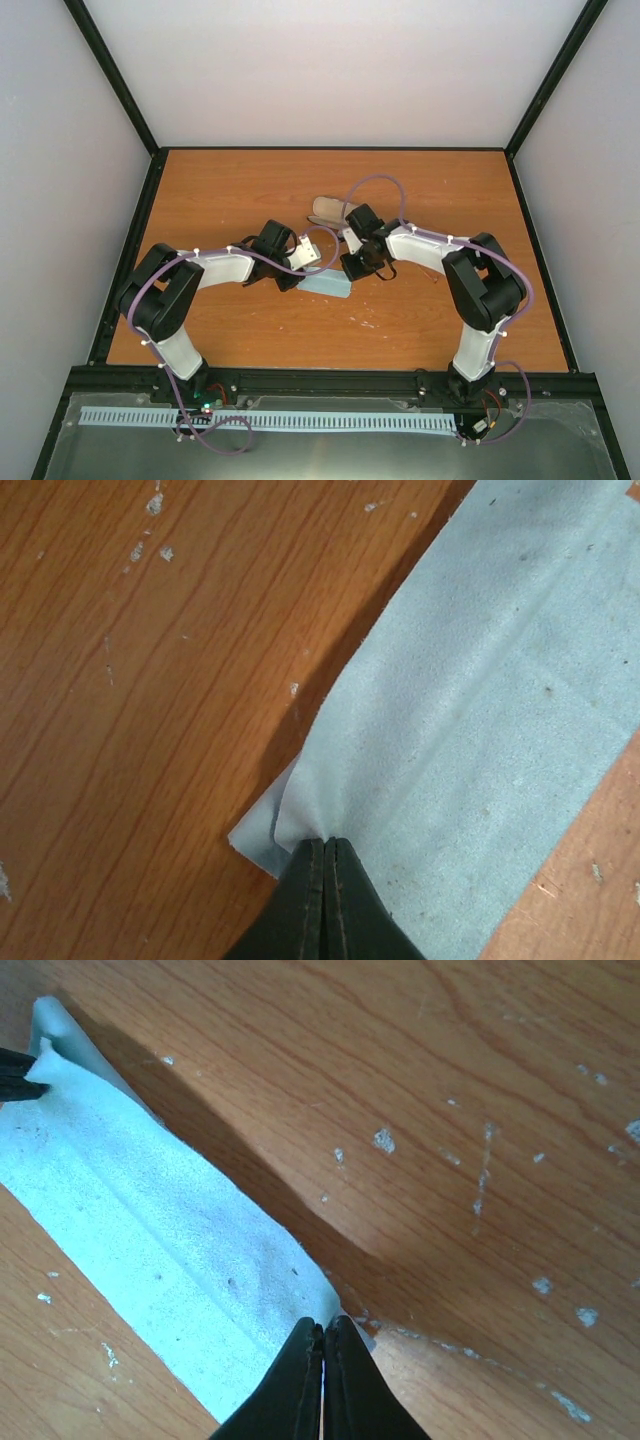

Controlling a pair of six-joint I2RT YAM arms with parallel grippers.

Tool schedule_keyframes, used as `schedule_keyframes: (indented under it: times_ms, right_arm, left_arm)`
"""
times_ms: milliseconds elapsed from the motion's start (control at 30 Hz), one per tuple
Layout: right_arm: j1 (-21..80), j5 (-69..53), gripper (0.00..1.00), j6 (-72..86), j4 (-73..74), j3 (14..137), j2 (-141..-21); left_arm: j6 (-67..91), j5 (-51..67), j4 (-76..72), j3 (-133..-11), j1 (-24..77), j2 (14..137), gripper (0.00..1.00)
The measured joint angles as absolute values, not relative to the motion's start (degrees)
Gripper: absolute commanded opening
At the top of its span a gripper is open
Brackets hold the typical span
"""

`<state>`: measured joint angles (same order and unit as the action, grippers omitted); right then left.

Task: Organize the sunglasses
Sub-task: Fold the glasses cleaning cloth at the center of the board.

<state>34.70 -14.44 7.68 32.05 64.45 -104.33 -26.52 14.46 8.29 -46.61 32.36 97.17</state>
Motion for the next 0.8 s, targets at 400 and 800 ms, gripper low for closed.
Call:
schedule_keyframes:
  times_ms: [400,800]
  right_arm:
    - [34.7,-10.0,0.07,11.1,31.0,66.0,-104.1]
    - [34.7,-8.3,0.1,14.3,29.3,68.6,-105.7]
  left_arm:
    - [-28.1,14.5,5.0,-43.5,32.4,95.7,0.02]
    - [-33.7,15.1,2.4,-40.5,32.4,93.0,0.02]
